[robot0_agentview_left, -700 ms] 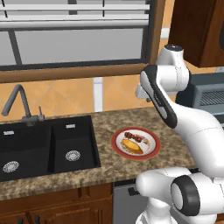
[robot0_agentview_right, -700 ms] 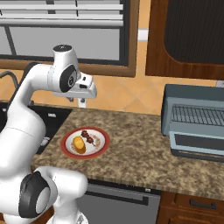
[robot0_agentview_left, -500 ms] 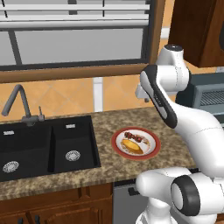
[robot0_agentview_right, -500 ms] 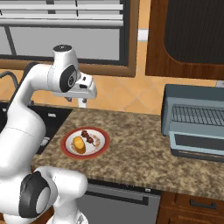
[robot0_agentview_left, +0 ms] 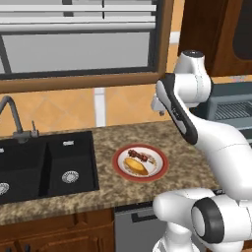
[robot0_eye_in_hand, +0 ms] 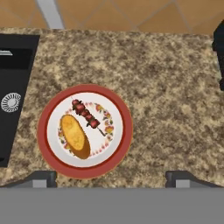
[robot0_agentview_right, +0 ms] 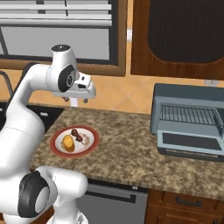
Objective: Pick up the kebab skewer and baguette bread, and place them inside the toaster oven. Close the toaster oven door and start by setting the timer.
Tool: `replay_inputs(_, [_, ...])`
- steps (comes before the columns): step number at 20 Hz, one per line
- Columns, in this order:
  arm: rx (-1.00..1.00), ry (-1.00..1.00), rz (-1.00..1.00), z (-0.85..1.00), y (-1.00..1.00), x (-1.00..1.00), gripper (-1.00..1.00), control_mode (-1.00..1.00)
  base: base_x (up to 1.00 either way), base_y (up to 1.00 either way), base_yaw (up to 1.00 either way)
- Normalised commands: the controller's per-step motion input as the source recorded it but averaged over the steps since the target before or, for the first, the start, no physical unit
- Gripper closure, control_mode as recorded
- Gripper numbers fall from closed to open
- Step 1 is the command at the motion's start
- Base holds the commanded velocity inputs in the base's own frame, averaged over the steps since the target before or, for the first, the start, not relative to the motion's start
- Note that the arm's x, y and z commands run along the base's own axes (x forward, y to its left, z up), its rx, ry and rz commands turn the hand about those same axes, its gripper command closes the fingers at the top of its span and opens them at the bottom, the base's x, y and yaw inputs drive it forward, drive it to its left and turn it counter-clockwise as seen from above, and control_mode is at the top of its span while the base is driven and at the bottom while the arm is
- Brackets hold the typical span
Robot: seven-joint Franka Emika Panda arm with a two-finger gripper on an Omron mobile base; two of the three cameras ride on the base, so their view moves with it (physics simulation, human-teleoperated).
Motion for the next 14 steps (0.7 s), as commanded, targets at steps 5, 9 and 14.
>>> replay_inputs(5, [0.00, 0.00, 0.00, 0.00, 0.00, 0.00, -1.00, 1.00, 0.16, -0.78, 0.00])
replay_inputs(9, [0.00, 0.00, 0.00, 0.00, 0.00, 0.00, -1.00, 1.00, 0.09, -0.27, 0.00])
replay_inputs(14, [0.00, 0.00, 0.00, 0.00, 0.00, 0.00, -1.00, 1.00, 0.00, 0.00, 0.00])
